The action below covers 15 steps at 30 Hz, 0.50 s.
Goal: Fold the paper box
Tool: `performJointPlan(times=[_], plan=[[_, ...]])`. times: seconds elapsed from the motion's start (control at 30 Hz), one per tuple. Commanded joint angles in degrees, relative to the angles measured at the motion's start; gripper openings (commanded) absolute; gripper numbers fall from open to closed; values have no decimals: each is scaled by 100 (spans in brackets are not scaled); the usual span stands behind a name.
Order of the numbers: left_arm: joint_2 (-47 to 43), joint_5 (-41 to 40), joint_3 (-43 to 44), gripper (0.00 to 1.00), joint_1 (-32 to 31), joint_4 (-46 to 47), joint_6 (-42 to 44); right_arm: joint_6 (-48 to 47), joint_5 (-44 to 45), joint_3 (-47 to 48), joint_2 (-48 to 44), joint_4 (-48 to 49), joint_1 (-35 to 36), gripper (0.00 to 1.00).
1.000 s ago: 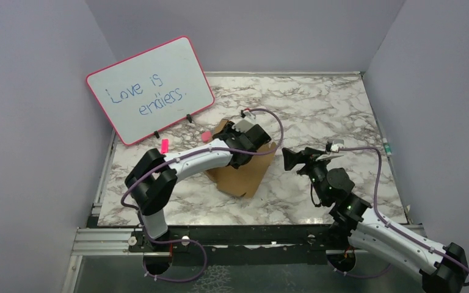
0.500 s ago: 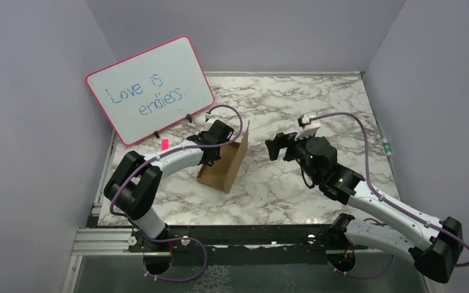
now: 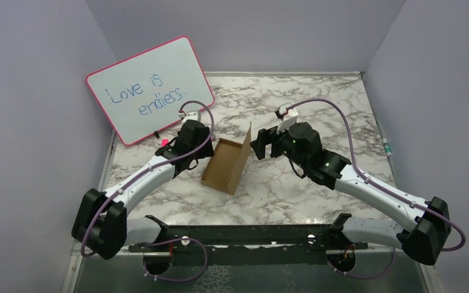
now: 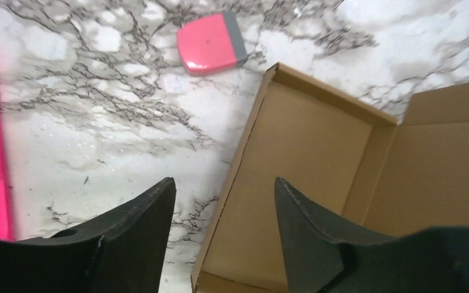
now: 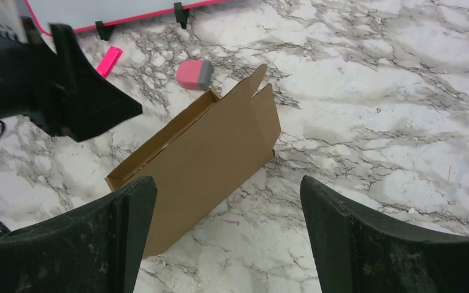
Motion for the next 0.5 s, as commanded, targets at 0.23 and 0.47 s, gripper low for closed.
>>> performJointPlan(times=[0.23, 0.47], plan=[[-1068, 1797, 632, 74, 128, -112, -50, 259, 645, -1129, -505, 1025, -7, 92], [-936, 2516, 1047, 79, -231, 100, -111, 495, 1246, -1717, -839, 1413, -14, 92]])
